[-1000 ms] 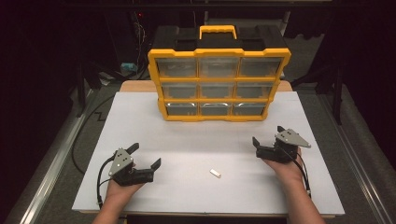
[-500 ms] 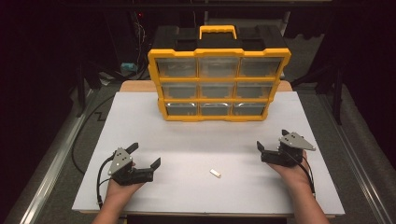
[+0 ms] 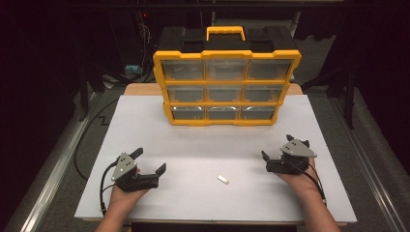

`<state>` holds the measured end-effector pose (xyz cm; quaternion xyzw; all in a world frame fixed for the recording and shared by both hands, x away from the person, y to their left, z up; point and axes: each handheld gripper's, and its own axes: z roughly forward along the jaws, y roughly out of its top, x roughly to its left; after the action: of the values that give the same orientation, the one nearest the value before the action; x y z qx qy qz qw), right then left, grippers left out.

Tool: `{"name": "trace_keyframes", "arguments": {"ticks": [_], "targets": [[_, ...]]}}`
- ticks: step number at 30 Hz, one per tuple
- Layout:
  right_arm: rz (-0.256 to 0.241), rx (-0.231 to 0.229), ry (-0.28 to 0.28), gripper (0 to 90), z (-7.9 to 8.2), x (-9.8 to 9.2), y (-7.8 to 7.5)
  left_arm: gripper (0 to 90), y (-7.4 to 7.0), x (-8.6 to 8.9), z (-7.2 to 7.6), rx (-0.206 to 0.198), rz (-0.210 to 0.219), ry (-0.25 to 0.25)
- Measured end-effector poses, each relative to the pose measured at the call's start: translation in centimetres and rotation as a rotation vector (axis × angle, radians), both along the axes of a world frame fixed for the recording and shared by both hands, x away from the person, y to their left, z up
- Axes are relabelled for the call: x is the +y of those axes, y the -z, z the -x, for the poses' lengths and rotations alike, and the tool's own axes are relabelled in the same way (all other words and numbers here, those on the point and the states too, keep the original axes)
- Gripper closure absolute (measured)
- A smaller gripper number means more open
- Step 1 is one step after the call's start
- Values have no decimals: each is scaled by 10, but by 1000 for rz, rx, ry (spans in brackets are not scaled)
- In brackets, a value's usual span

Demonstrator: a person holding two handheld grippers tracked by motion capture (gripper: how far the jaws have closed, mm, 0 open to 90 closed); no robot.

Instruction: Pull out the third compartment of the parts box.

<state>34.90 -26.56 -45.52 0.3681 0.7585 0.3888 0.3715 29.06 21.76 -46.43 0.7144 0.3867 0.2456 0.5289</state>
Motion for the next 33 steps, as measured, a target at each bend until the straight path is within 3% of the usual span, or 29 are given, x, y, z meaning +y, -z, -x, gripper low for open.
{"name": "trace_keyframes", "arguments": {"ticks": [1, 5, 9, 33], "targets": [[32, -9, -9, 3, 1, 2, 0, 2, 0, 0, 0, -1, -1, 0], [82, -22, -18, 3, 3, 6, -1, 3, 0, 0, 0, -1, -1, 0], [110, -22, -26, 3, 4, 9, 0, 3, 0, 0, 0, 0, -2, 0], [390, -81, -74, 4, 12, 27, 1, 4, 0, 0, 0, -2, -7, 1]]}}
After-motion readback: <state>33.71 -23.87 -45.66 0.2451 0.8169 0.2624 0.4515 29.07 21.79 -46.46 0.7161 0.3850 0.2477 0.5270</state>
